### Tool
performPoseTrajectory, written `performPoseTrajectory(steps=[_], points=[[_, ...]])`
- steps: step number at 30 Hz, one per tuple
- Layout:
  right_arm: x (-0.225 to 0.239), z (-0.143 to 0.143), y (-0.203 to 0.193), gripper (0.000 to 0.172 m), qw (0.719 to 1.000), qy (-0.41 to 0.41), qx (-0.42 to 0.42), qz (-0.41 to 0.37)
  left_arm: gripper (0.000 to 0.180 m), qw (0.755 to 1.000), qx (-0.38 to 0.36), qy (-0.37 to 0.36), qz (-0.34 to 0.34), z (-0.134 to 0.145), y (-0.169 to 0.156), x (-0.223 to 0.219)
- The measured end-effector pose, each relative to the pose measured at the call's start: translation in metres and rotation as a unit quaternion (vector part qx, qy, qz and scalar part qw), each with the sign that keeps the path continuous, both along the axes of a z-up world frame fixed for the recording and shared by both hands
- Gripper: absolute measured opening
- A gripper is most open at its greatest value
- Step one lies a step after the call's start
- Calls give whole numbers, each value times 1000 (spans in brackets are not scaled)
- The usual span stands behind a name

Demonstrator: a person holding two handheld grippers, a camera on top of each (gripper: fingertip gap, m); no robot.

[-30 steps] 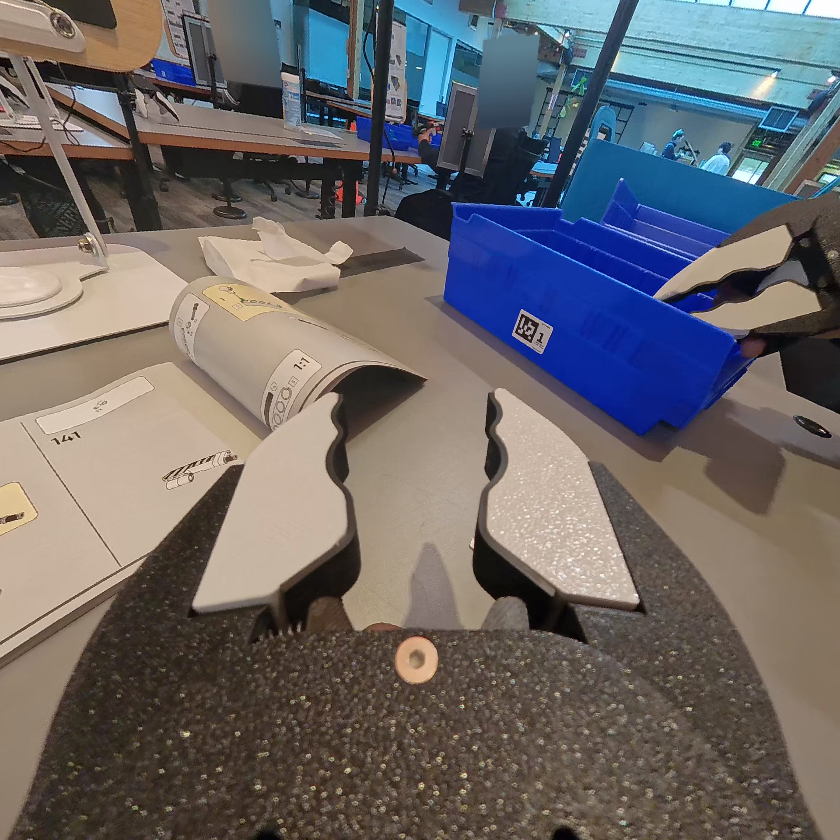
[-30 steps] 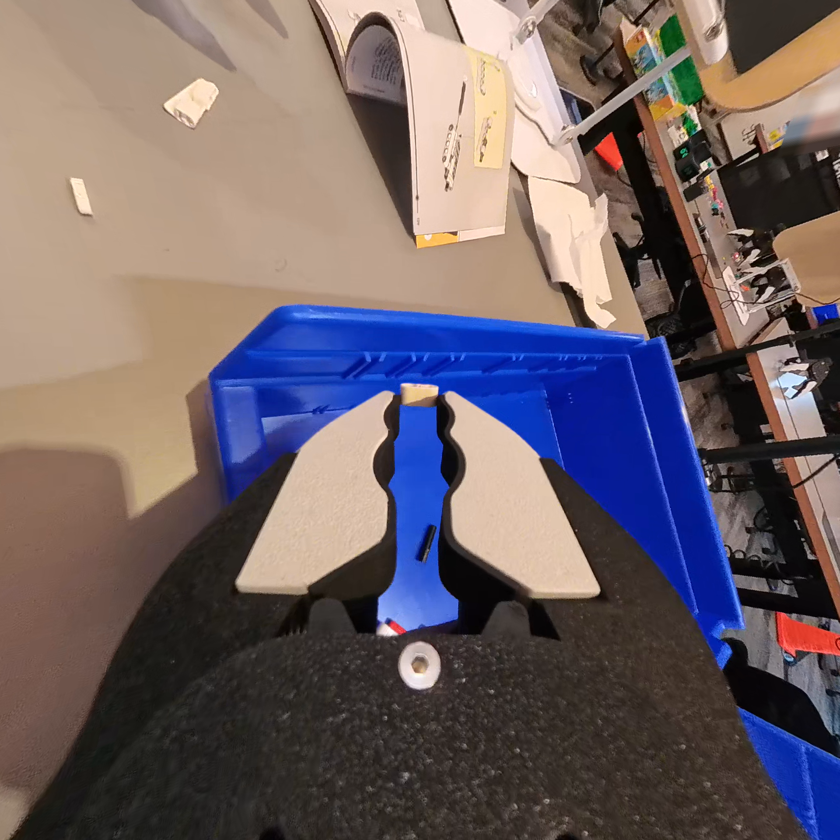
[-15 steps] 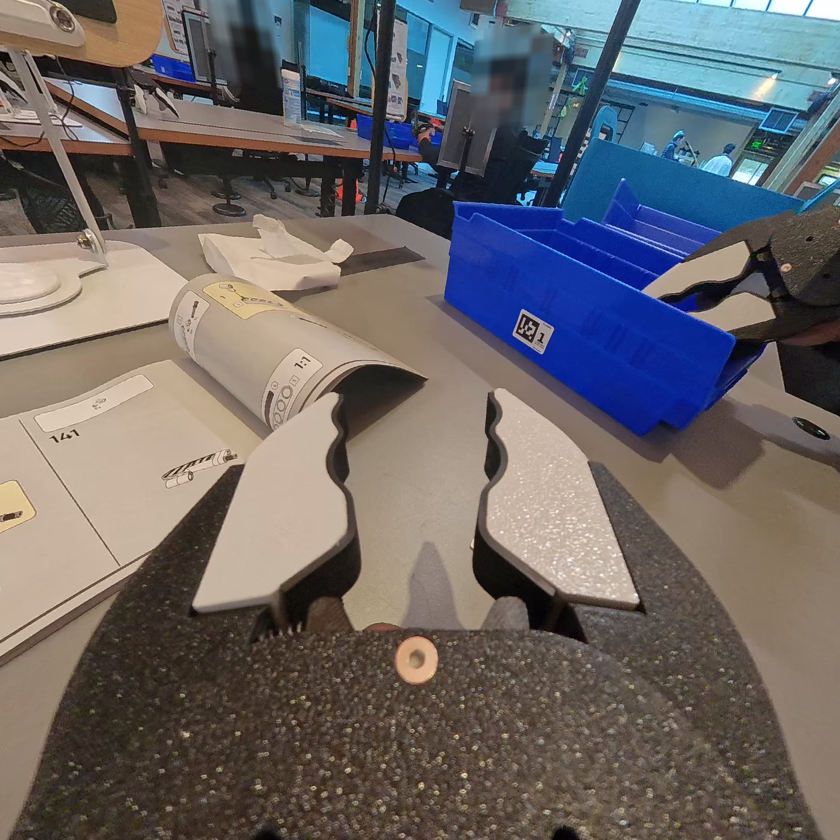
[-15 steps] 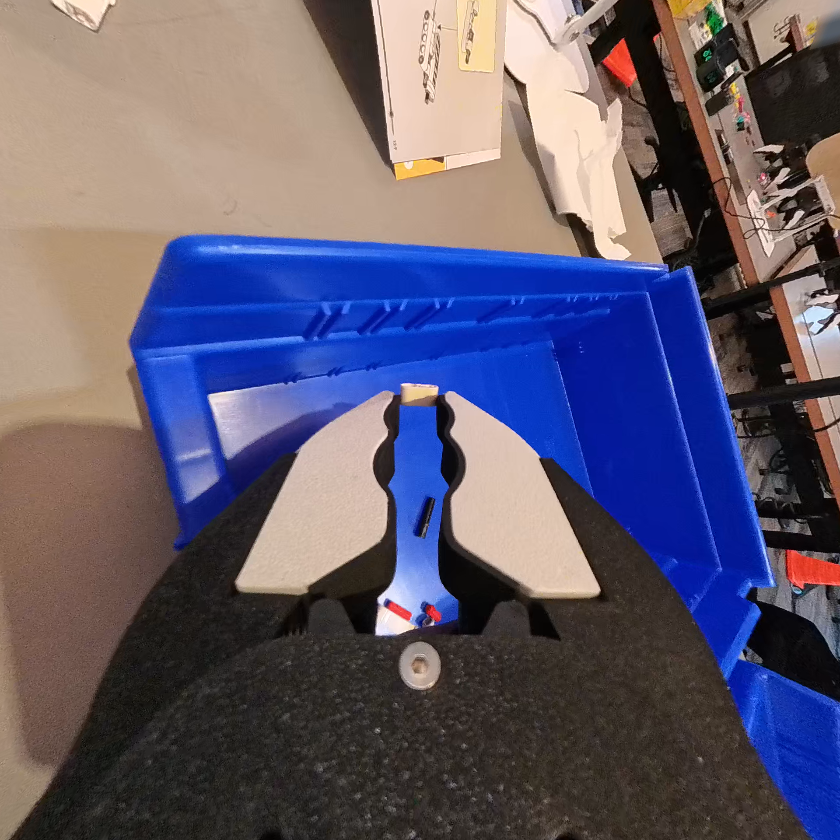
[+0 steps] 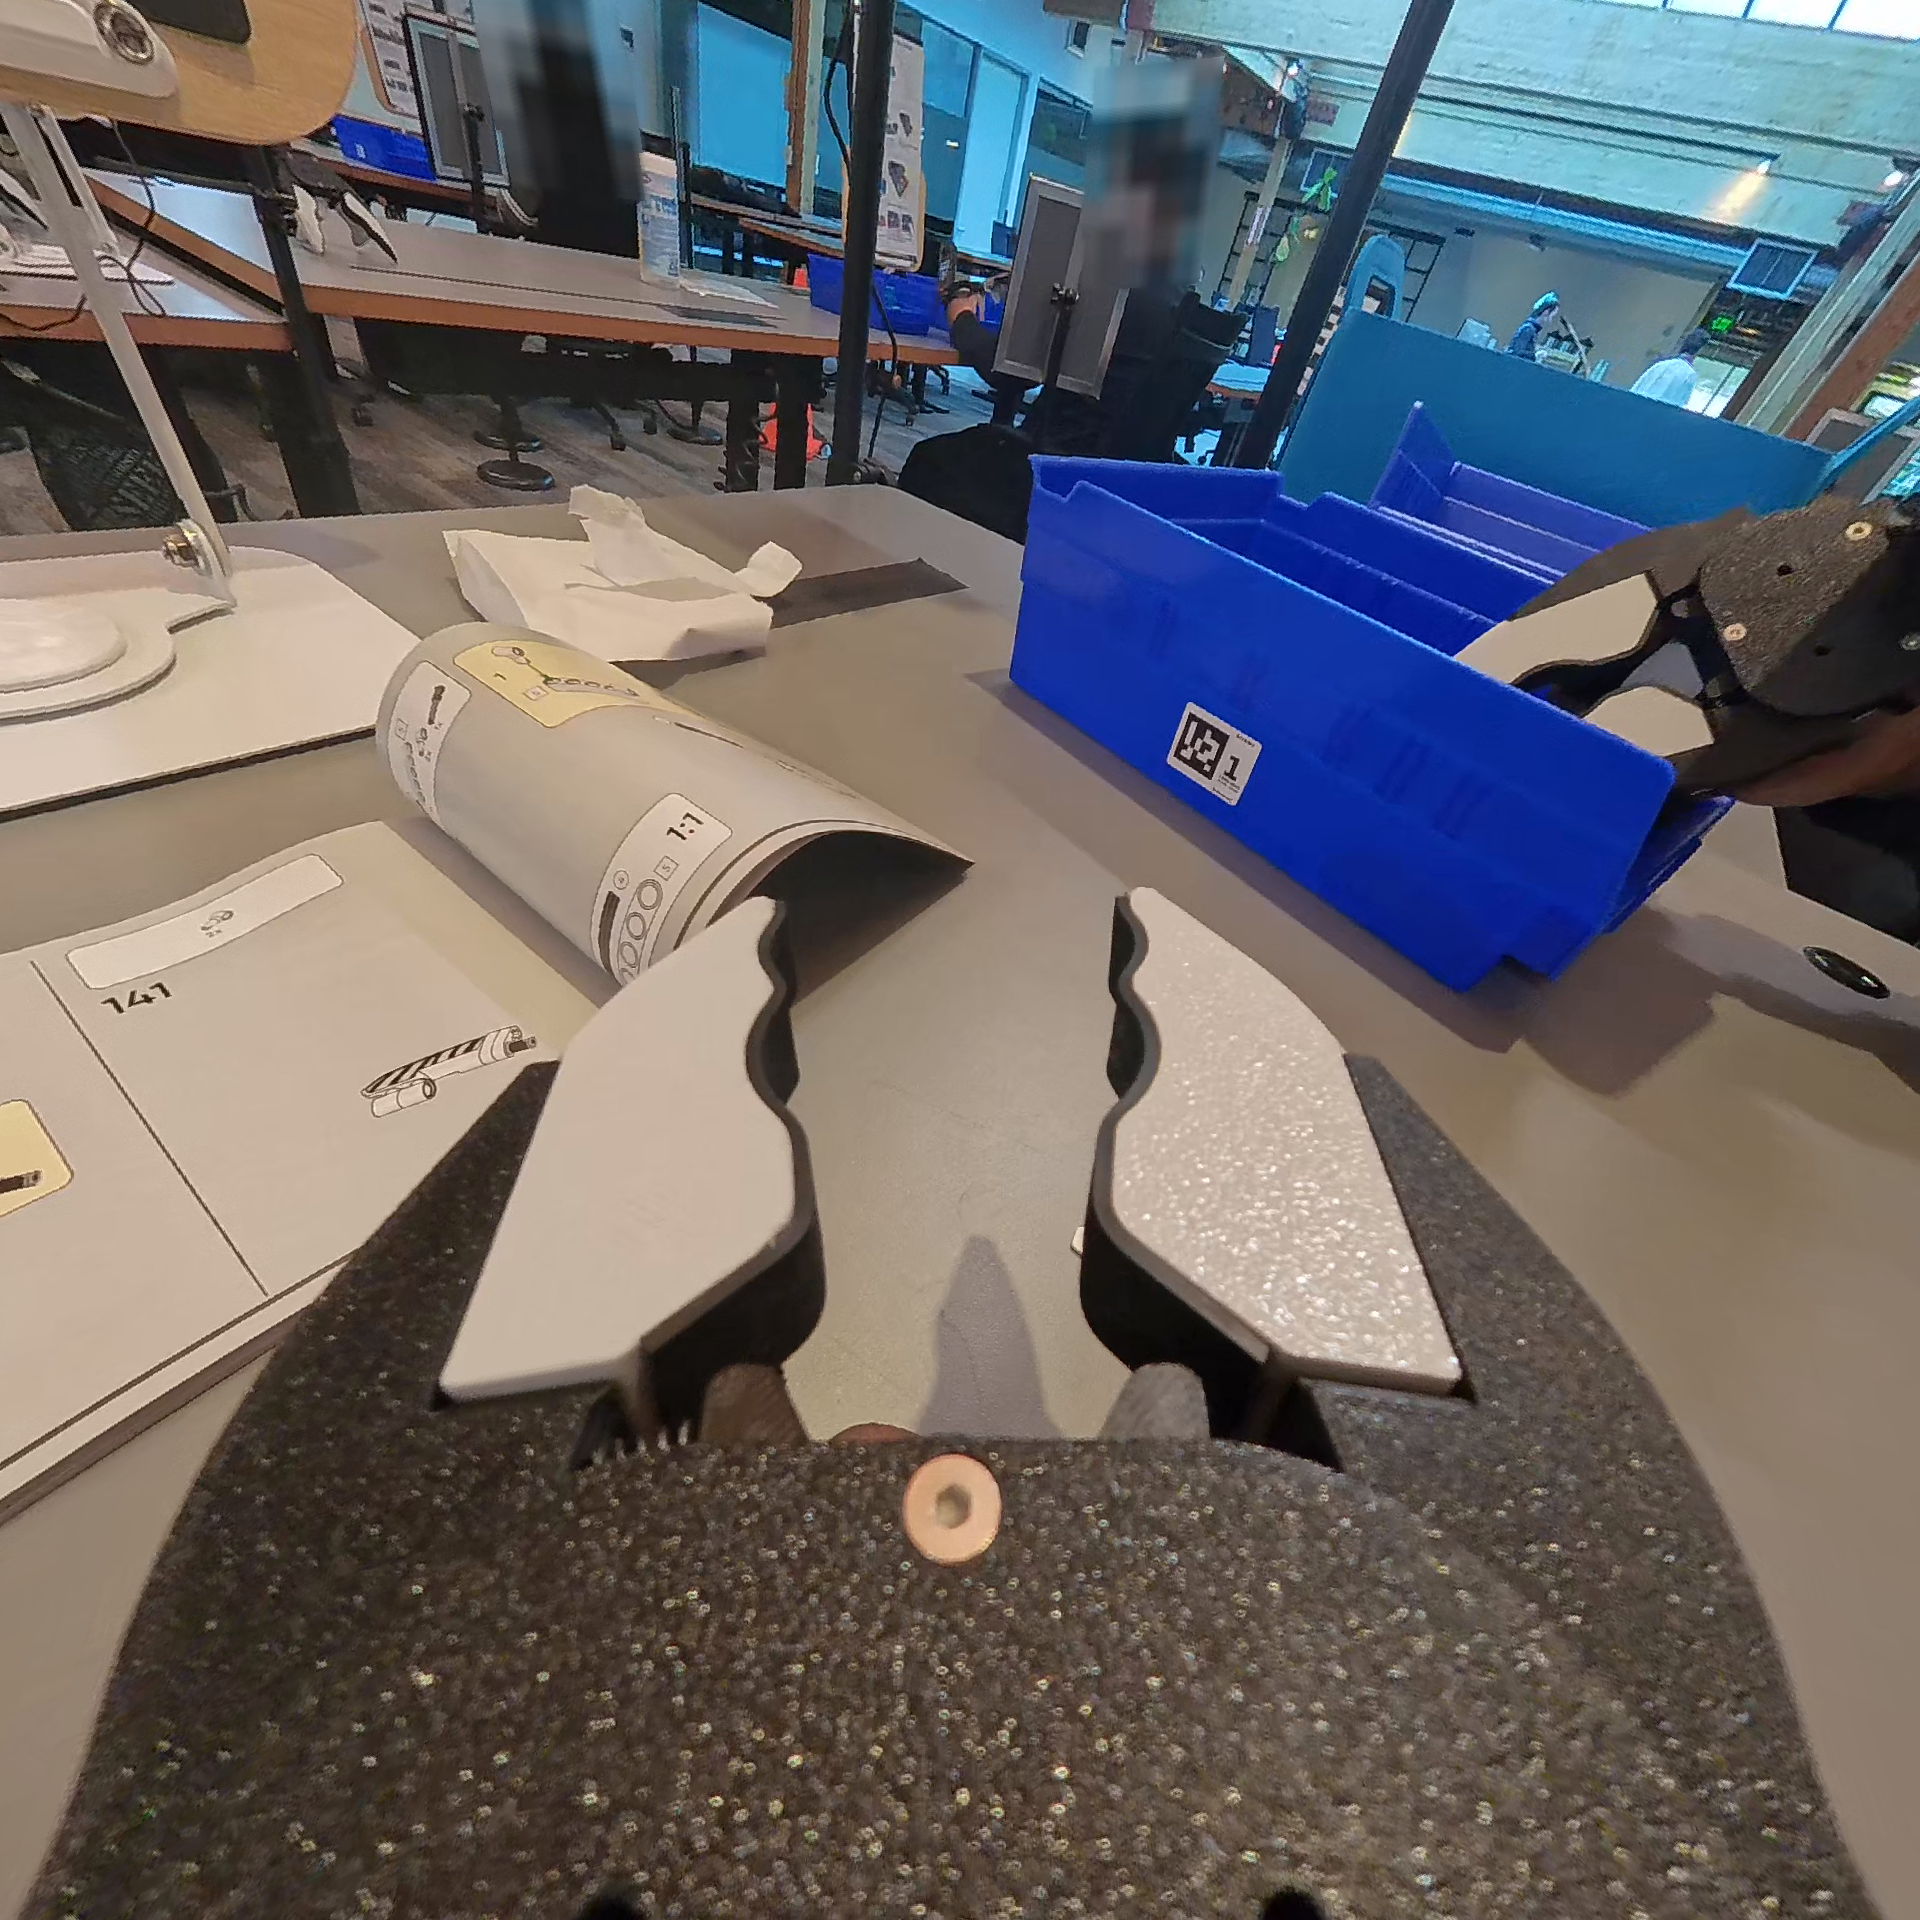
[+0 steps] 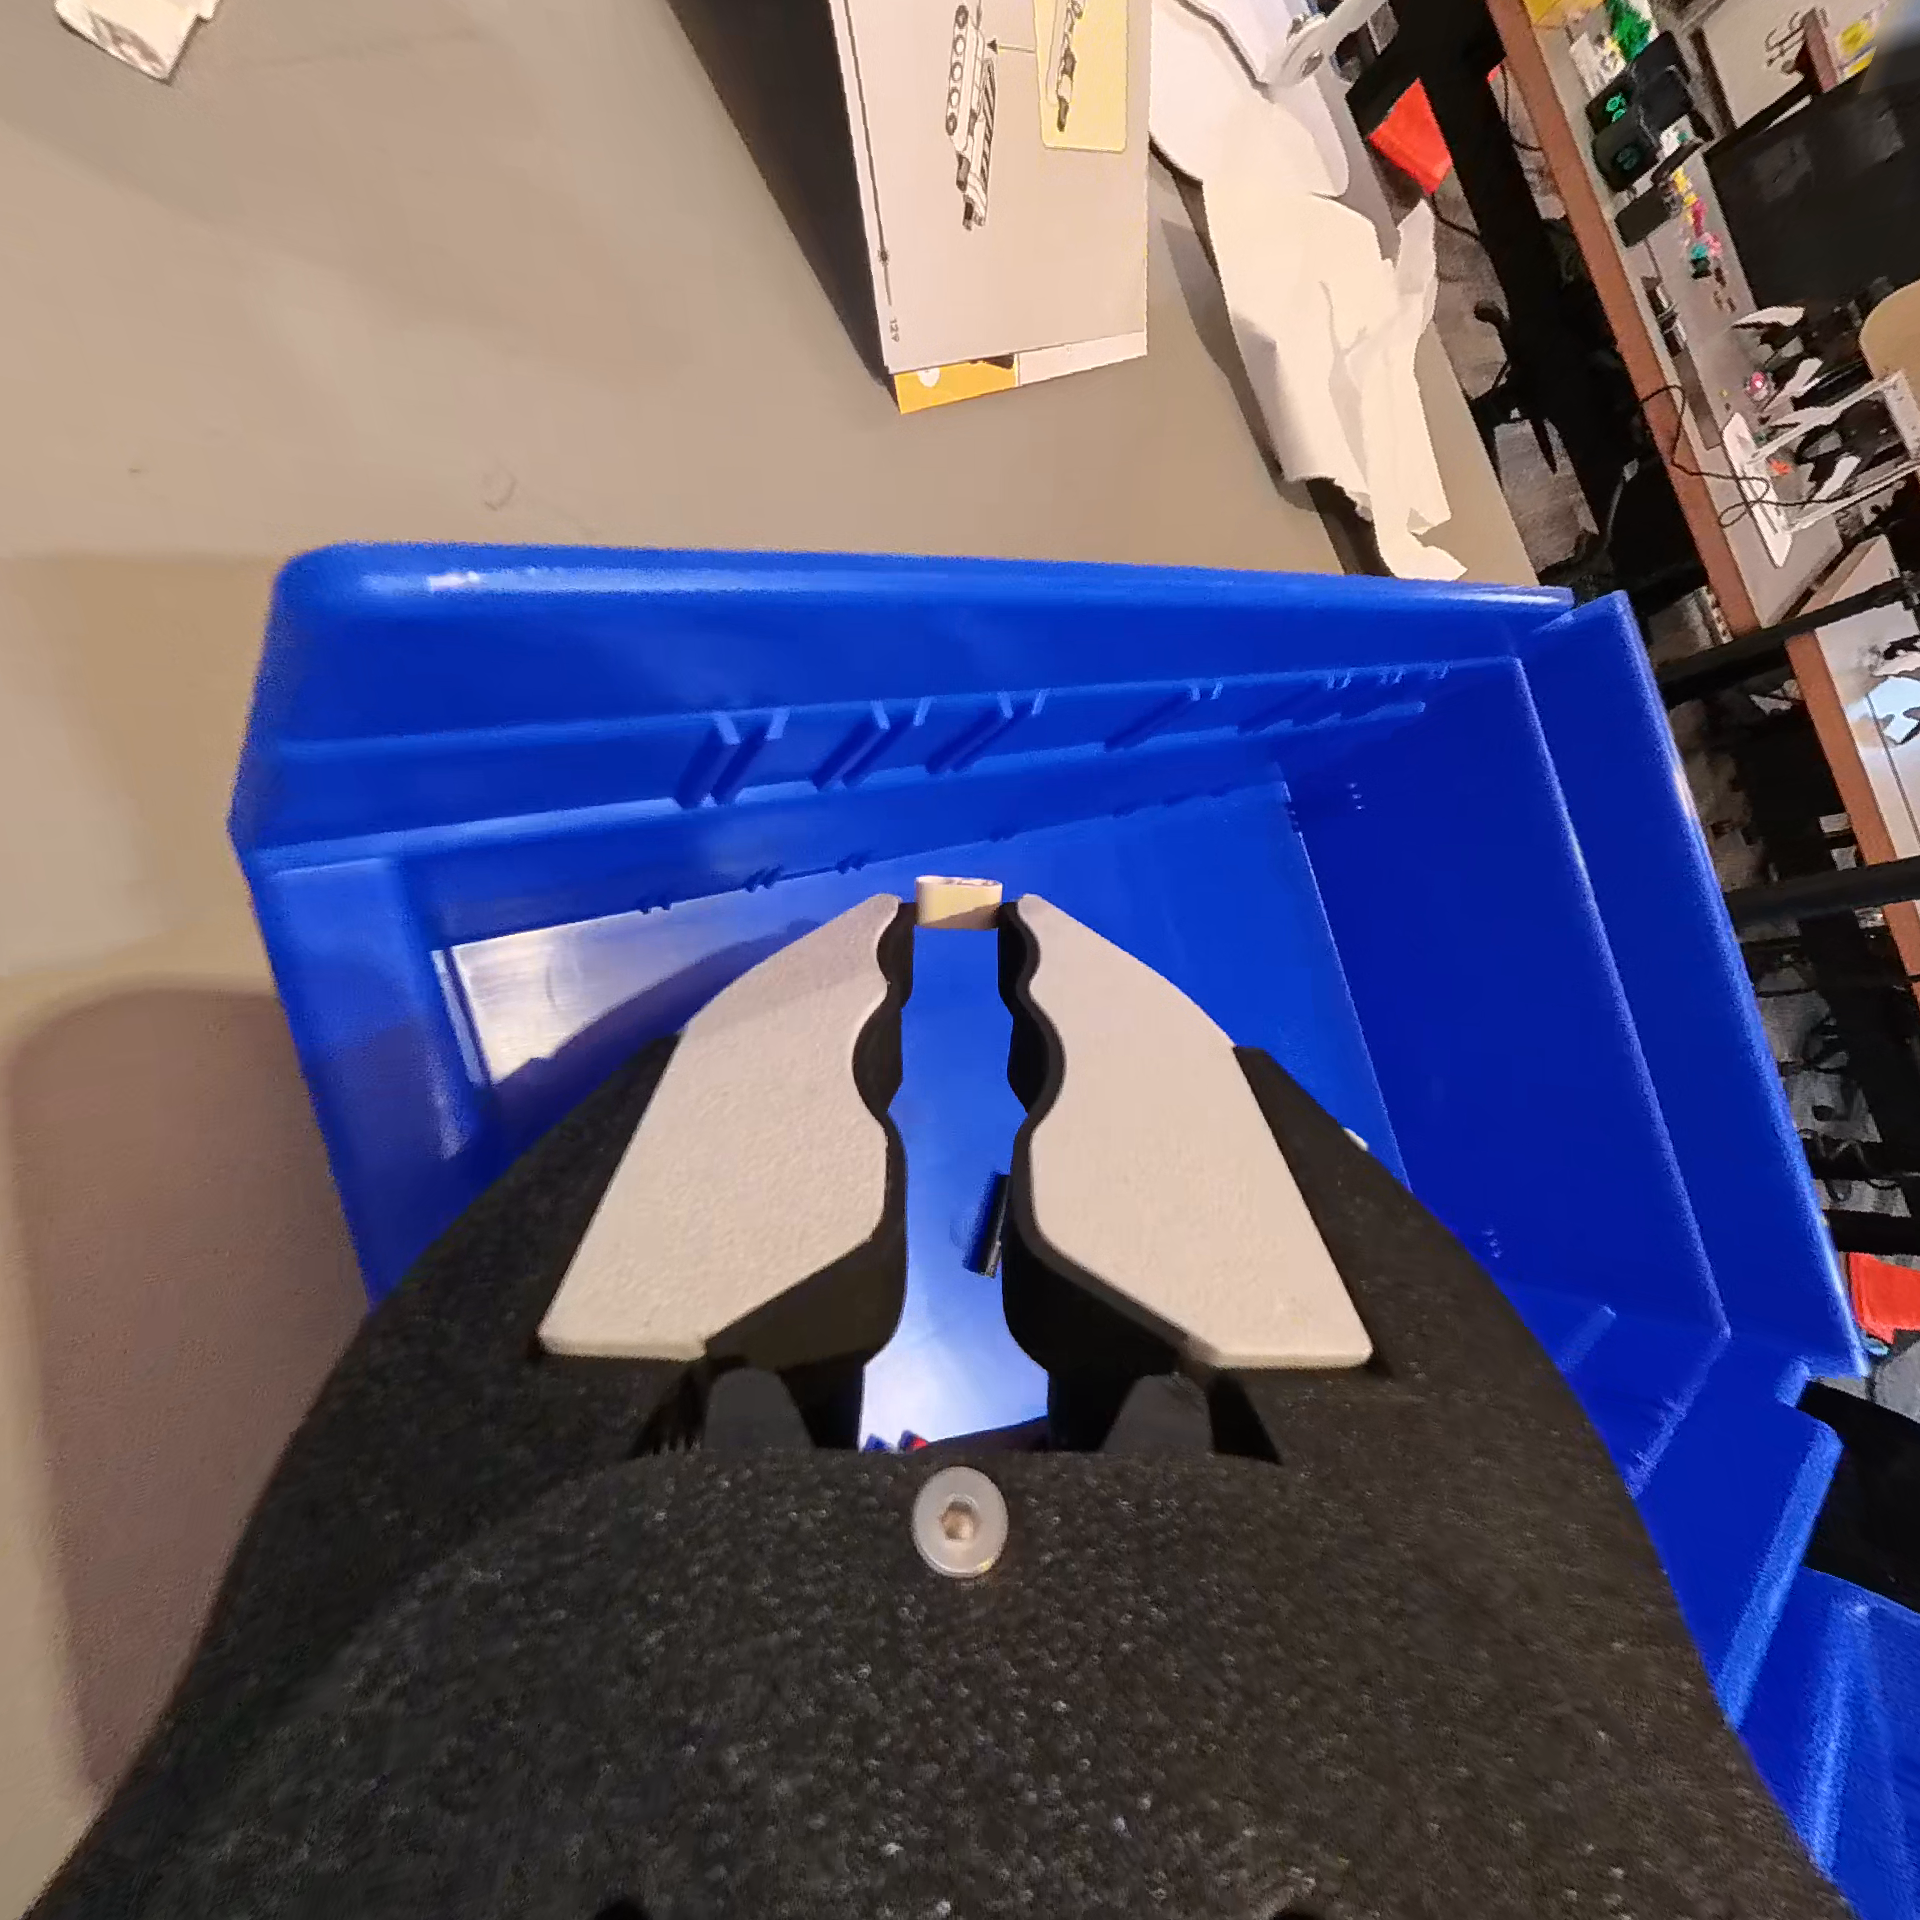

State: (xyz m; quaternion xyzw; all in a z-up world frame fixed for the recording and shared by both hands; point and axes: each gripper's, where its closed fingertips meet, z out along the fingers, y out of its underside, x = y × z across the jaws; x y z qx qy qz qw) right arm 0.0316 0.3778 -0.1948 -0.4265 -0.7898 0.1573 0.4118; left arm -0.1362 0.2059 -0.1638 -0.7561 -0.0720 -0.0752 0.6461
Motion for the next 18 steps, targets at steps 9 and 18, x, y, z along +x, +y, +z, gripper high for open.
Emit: performPoseTrajectory(steps=[9, 18], points=[[2, -6, 11, 15, 999, -10, -11, -31, 58, 1000, -1, 1, -1, 0, 0, 1], [19, -28, 39, 16, 953, -125, -180, -208, 58, 1000, -4, 0, 3, -1, 1, -1]])
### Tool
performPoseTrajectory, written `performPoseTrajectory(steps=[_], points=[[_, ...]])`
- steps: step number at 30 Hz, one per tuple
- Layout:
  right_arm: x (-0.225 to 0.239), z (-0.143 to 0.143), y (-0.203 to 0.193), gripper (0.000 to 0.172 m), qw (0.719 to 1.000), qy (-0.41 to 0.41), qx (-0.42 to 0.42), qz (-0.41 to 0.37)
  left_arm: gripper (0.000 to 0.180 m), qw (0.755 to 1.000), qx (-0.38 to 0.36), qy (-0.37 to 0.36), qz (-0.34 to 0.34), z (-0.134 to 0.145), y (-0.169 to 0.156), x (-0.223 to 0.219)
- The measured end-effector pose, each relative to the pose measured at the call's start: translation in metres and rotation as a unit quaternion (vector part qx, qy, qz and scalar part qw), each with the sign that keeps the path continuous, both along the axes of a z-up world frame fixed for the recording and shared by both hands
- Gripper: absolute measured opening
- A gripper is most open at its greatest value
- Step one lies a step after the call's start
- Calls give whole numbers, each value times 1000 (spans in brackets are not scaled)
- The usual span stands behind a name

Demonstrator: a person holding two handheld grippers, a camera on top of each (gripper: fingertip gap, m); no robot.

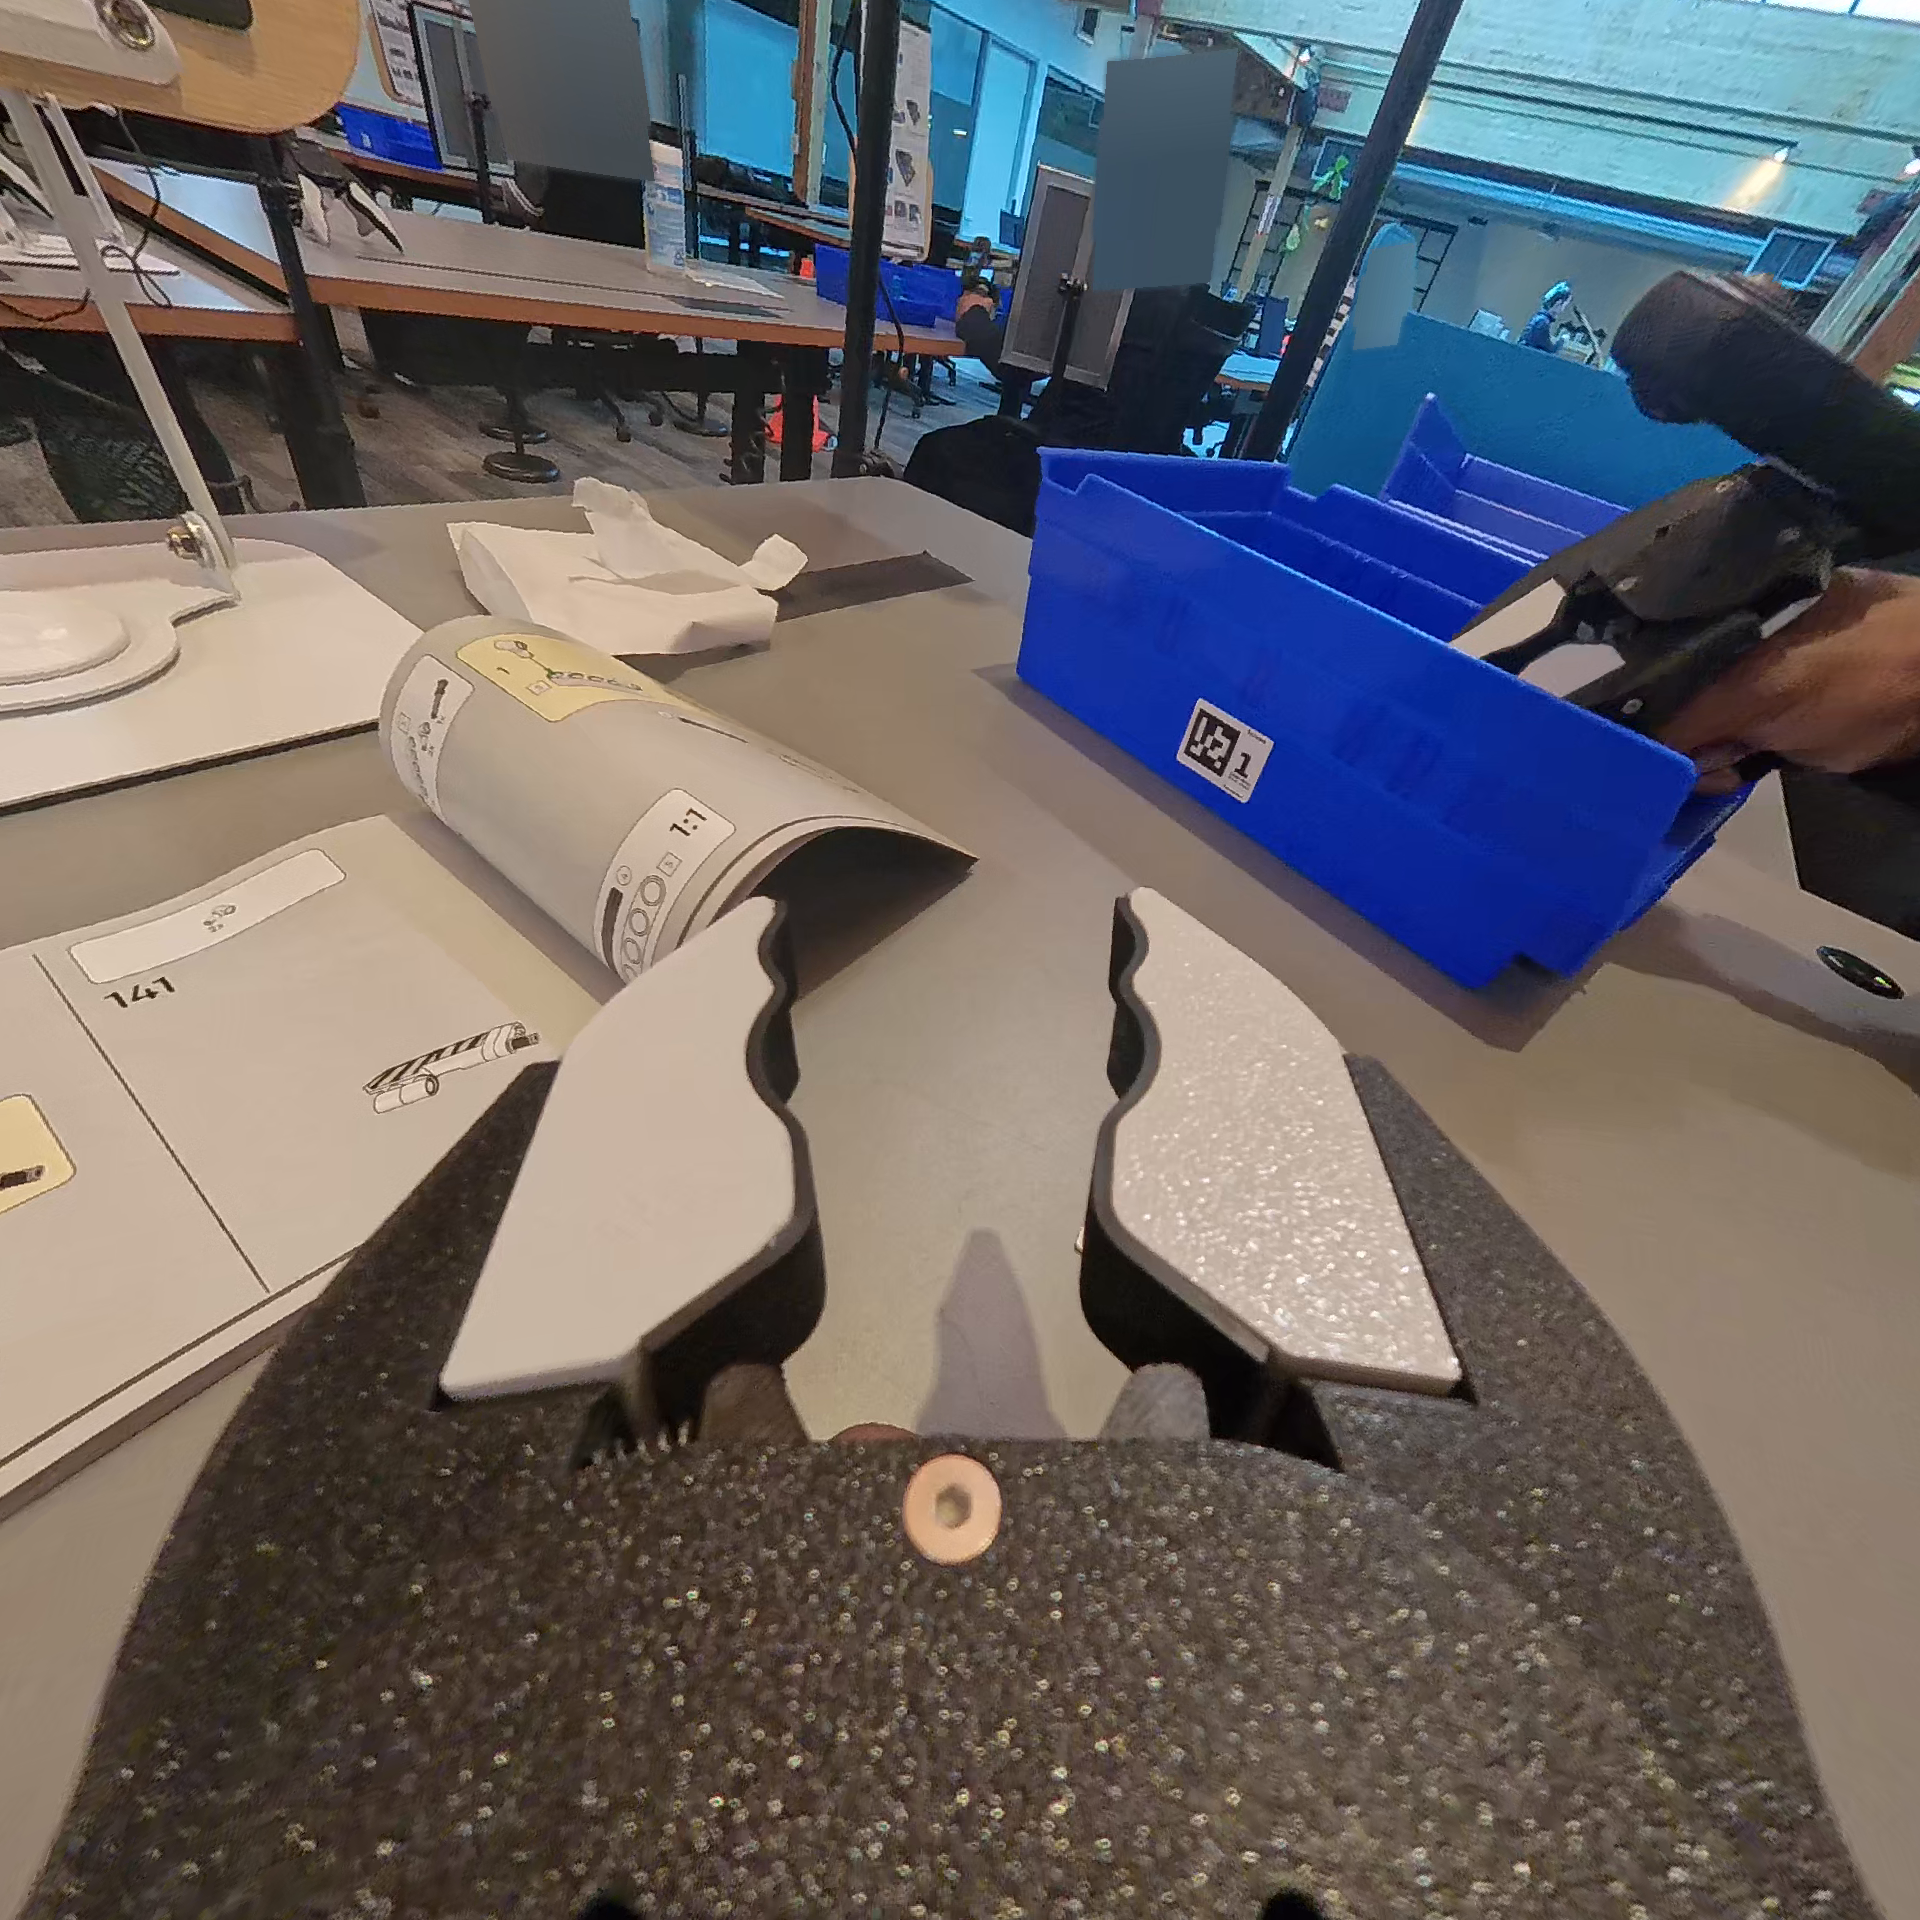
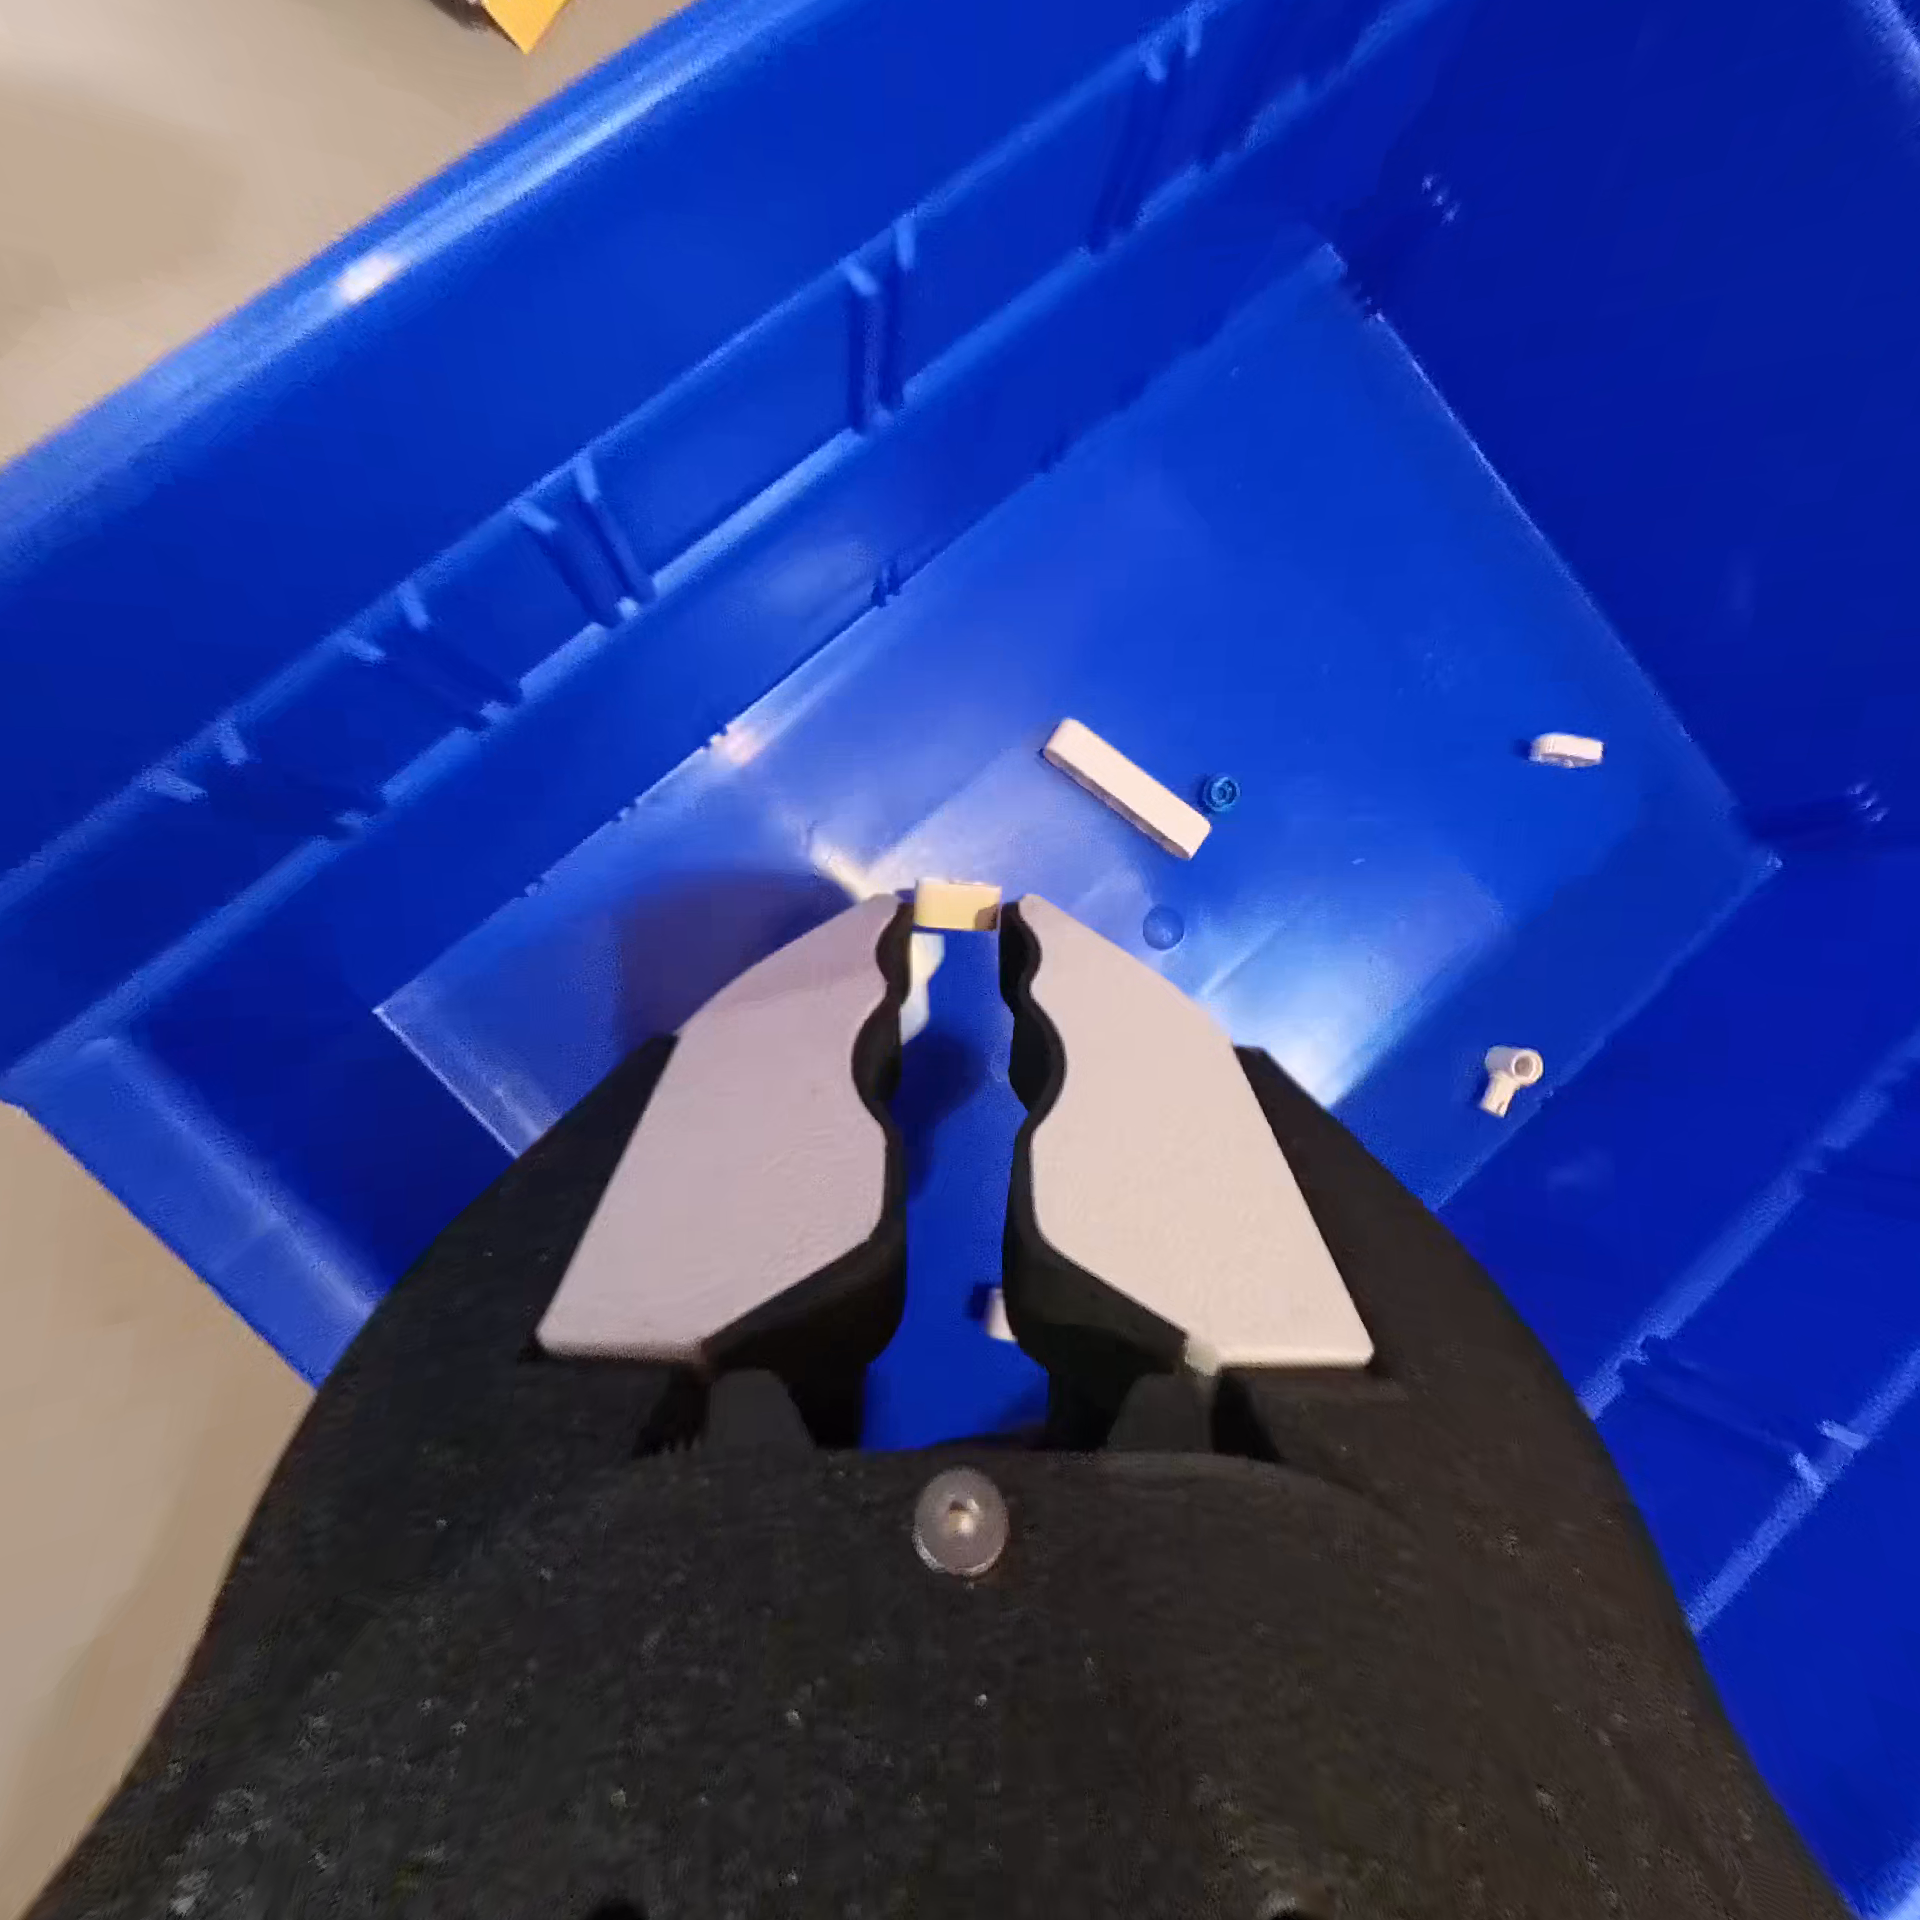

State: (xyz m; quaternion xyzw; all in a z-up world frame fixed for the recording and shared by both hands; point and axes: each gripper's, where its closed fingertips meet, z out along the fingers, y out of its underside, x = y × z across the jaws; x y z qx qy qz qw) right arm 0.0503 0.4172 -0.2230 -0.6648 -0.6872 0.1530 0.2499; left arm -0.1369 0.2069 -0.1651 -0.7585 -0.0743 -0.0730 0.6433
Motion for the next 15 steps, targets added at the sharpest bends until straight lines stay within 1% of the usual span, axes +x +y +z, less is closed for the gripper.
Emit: performPoseTrajectory(steps=[3, 7, 10, 12, 14, 15], points=[[3, 9, 2, 27, 1000, -20, -3, -6, 58, 1000, -1, -3, 2, 0, 0, -1], [12, 32, -2, 34, 998, -49, 25, 28, 58, 1000, 0, -7, 2, 0, 0, -2], [41, 31, -31, 35, 990, -102, -3, 96, 58, 1000, 3, -11, 1, 0, 0, -2], [62, 26, -55, 34, 982, -118, -36, 140, 58, 1000, 3, -15, 0, 0, 0, -2], [78, 23, -74, 34, 977, -117, -79, 160, 58, 1000, 2, -19, -1, 0, 0, -3], [84, 20, -79, 39, 976, -118, -89, 159, 58, 1000, 1, -22, -1, 0, 0, -3]])
